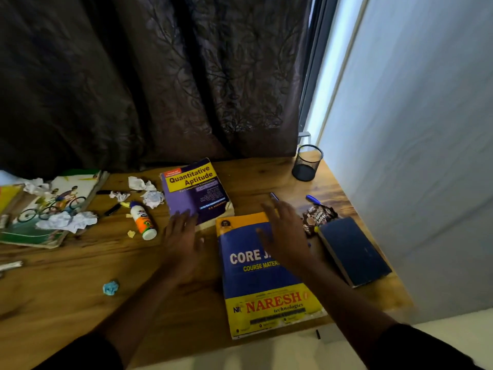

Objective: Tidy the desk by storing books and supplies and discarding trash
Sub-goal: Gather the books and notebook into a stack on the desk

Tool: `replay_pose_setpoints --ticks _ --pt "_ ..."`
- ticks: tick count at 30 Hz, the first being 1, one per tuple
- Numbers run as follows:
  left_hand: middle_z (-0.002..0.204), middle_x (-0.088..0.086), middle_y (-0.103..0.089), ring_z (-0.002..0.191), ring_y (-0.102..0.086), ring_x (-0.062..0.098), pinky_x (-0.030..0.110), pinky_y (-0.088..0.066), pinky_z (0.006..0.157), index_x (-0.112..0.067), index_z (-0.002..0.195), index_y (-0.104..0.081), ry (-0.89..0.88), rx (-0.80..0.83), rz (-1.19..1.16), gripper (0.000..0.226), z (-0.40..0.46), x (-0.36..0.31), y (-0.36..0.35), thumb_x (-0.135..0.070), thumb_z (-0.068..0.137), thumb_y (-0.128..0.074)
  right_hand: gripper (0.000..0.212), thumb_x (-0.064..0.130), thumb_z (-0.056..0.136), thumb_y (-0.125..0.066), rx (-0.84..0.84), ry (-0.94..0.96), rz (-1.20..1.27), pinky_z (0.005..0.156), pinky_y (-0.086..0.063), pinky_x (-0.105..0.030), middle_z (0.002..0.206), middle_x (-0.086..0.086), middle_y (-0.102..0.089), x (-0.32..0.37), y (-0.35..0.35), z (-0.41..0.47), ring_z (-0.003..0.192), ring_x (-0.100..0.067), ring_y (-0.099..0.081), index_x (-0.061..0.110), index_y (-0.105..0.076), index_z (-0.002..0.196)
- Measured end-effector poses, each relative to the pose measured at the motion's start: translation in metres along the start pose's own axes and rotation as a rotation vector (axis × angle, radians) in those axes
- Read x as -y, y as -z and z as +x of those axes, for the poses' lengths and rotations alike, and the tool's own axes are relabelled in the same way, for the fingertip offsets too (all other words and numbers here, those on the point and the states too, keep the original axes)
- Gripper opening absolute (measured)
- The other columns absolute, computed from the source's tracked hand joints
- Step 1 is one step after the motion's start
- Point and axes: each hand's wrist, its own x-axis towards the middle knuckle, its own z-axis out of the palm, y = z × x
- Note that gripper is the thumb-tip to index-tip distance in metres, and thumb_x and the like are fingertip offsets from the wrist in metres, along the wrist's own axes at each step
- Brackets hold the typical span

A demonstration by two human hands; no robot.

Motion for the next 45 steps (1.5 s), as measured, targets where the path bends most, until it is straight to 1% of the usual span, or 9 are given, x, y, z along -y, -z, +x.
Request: replay_pose_setpoints --ticks 5,10,21,24,28,34,38,41,45 --pt "0.167 0.006 -0.027 0.154 -0.022 0.036 0.053 -0.032 0.120 -0.027 0.159 -0.033 0.032 0.178 0.101 0.071 0.021 0.026 0.006 -0.020 0.096 -0.065 0.067 0.045 0.093 -0.061 0.154 0.171 0.030 0.110 -0.038 -0.049 0.152 -0.014 -0.043 0.058 -0.041 0.043 0.140 -0.033 -0.042 0.025 -0.039 0.152" --pt "0.162 0.004 -0.039 0.147 -0.038 0.034 0.047 -0.042 0.112 -0.030 0.155 -0.040 0.021 0.152 0.159 0.077 0.033 0.034 0.009 -0.010 0.088 -0.073 0.069 0.045 0.090 -0.065 0.202 0.120 0.012 0.119 -0.031 -0.052 0.154 -0.016 -0.038 0.081 -0.062 0.061 0.143 -0.037 -0.037 0.026 -0.037 0.150" --pt "0.161 0.005 -0.039 0.147 -0.037 0.031 0.045 -0.039 0.117 -0.027 0.148 -0.049 -0.057 0.129 0.065 0.069 0.060 0.061 0.017 0.000 0.087 -0.068 0.078 0.050 0.082 -0.065 0.178 0.021 -0.012 0.122 -0.028 -0.050 0.154 -0.016 -0.036 0.104 -0.085 0.073 0.142 -0.040 -0.036 0.027 -0.037 0.151" --pt "0.160 0.002 -0.039 0.148 -0.035 0.027 0.046 -0.041 0.116 -0.028 0.147 -0.050 -0.083 0.172 -0.029 0.065 0.062 0.069 0.020 -0.006 0.088 -0.068 0.083 0.049 0.076 -0.070 0.189 -0.018 -0.069 0.116 -0.034 -0.050 0.151 -0.014 -0.038 0.111 -0.088 0.076 0.138 -0.039 -0.039 0.029 -0.038 0.150" --pt "0.151 -0.001 -0.048 0.143 -0.041 0.021 0.043 -0.045 0.112 -0.027 0.142 -0.054 -0.126 0.130 -0.165 0.059 0.053 0.081 0.035 -0.025 0.086 -0.073 0.087 0.047 0.074 -0.075 0.116 -0.046 -0.142 0.116 -0.027 -0.060 0.152 -0.014 -0.037 0.127 -0.088 0.080 0.141 -0.040 -0.033 0.032 -0.039 0.151" --pt "0.140 -0.002 -0.060 0.133 -0.052 0.019 0.037 -0.049 0.106 -0.026 0.133 -0.063 0.006 -0.134 -0.232 0.048 0.018 0.136 0.072 -0.034 0.086 -0.059 0.064 0.038 0.078 -0.068 -0.043 0.209 -0.027 0.102 -0.047 -0.056 0.143 -0.014 -0.051 0.194 -0.106 0.094 0.132 -0.041 -0.046 0.021 -0.056 0.139" --pt "0.121 0.004 -0.072 0.115 -0.064 0.027 0.040 -0.054 0.097 -0.022 0.122 -0.071 0.155 -0.204 -0.225 0.047 -0.005 0.198 0.111 -0.034 0.082 -0.050 0.059 0.034 0.084 -0.063 0.032 0.417 0.054 0.105 -0.046 -0.053 0.147 -0.008 -0.051 0.257 -0.135 0.098 0.135 -0.035 -0.045 0.024 -0.055 0.141" --pt "0.114 0.006 -0.074 0.104 -0.068 0.029 0.036 -0.054 0.089 -0.020 0.117 -0.073 0.313 -0.259 -0.208 0.040 -0.026 0.244 0.141 -0.035 0.084 -0.055 0.054 0.038 0.092 -0.047 0.166 0.538 0.052 0.109 -0.043 -0.054 0.153 -0.005 -0.047 0.308 -0.160 0.101 0.143 -0.032 -0.041 0.024 -0.053 0.144" --pt "0.123 0.007 -0.072 0.105 -0.068 0.029 0.035 -0.055 0.084 -0.022 0.127 -0.068 0.514 -0.193 -0.136 0.043 -0.044 0.302 0.163 -0.021 0.083 -0.068 0.049 0.036 0.092 -0.053 0.193 0.632 0.105 0.104 -0.047 -0.046 0.141 -0.004 -0.059 0.368 -0.185 0.095 0.130 -0.029 -0.053 0.023 -0.060 0.139"
